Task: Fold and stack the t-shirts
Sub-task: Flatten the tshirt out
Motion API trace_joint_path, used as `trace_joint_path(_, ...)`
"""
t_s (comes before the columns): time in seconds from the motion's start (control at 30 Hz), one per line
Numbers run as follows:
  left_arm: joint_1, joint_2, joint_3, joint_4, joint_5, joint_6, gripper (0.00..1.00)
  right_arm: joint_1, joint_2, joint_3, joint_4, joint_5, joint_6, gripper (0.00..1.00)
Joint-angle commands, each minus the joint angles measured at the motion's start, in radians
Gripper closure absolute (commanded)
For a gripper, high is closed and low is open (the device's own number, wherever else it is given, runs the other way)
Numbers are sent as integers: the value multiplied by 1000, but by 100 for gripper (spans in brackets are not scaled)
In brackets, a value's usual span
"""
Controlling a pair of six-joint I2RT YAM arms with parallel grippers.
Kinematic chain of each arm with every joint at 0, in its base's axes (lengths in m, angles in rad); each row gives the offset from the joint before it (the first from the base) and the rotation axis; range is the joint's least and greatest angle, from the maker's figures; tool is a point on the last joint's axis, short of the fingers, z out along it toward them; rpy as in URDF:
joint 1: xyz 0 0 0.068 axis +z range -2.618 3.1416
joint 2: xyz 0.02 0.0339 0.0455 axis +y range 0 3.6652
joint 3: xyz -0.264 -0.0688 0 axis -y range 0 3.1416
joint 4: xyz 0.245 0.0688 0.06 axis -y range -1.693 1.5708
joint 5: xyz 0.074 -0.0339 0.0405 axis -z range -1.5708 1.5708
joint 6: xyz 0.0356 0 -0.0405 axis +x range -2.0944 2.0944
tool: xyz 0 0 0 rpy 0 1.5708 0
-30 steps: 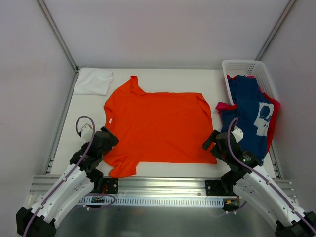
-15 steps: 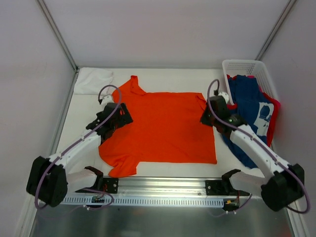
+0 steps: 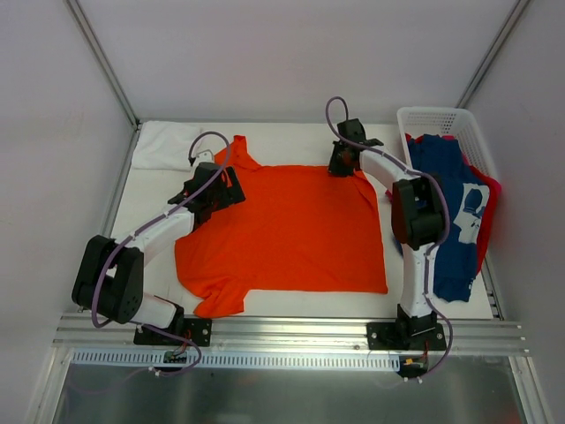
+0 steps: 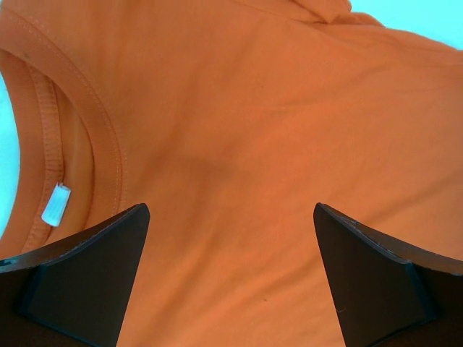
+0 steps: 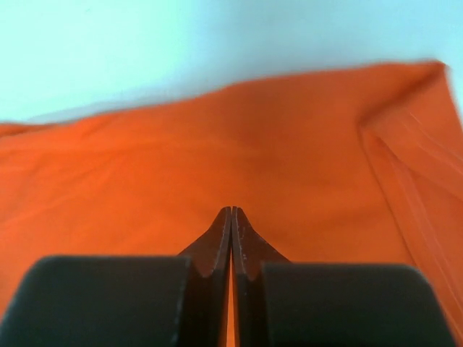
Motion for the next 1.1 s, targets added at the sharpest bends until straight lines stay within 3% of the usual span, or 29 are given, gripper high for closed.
trace_joint_path(0.0,18,-17,-14,78,35,51,1,-26,102,142,-21,-121,-7,99)
trace_joint_path(0.13,42,-57,-56,89,47,79,1,-78,172,238,-34,-132,-22,99)
trace_joint_path(0.4,81,-114,-94,96,63,93,1,-230,156,261,-80,-111,-39,99)
trace_joint_path(0.53,85,-121,-102,98,66,93,1,-268,169,318,-209,111,-51,100)
trace_joint_path(0.63,88,-135,-114,96,70,91,1,-325,152,274,-223,132,-2,99)
trace_joint_path(0.77,88,-143,-120,109,64,96,1,-294,88,212,-147,37,1,99)
trace_joint_path(1.07,90,-134,-128,126,70,90,1,-79,-26,248,-206,75,-33,99)
